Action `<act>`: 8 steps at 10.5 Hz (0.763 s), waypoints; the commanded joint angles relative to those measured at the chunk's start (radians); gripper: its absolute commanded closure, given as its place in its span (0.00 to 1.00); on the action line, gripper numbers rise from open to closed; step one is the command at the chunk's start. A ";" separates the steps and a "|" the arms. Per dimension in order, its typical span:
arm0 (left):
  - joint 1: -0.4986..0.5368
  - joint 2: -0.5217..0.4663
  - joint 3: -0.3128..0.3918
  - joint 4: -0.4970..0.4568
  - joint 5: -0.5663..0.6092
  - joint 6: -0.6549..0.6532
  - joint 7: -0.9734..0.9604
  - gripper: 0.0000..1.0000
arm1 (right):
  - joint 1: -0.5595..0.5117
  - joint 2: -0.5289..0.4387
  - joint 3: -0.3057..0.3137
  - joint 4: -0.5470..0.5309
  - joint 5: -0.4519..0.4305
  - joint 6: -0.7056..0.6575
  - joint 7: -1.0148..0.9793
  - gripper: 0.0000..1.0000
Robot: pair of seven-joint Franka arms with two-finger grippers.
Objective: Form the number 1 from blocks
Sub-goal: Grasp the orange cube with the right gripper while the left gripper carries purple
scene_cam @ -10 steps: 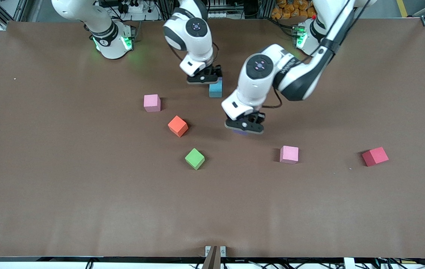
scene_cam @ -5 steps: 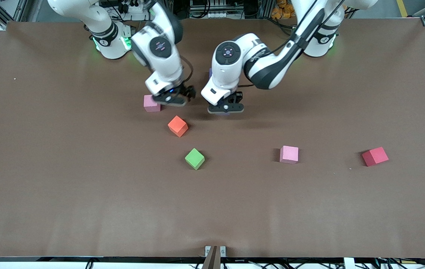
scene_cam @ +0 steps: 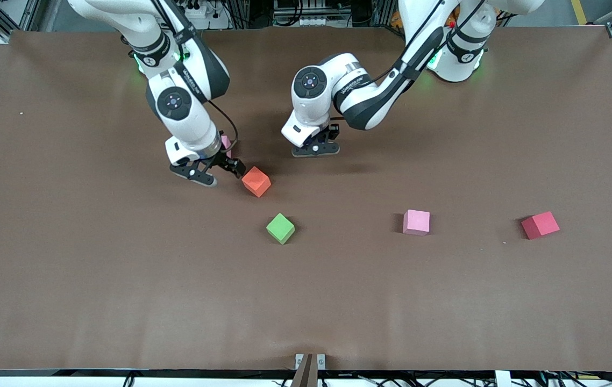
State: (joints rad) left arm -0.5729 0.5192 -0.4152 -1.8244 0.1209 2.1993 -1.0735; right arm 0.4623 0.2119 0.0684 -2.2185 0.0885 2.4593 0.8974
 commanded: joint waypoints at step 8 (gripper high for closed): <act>-0.028 0.042 0.003 0.007 -0.006 0.048 -0.013 1.00 | 0.032 0.242 -0.001 0.197 0.077 0.030 0.166 0.00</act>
State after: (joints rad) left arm -0.5938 0.5583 -0.4153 -1.8233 0.1209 2.2408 -1.0736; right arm 0.4768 0.4525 0.0676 -2.0182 0.1585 2.4839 1.0420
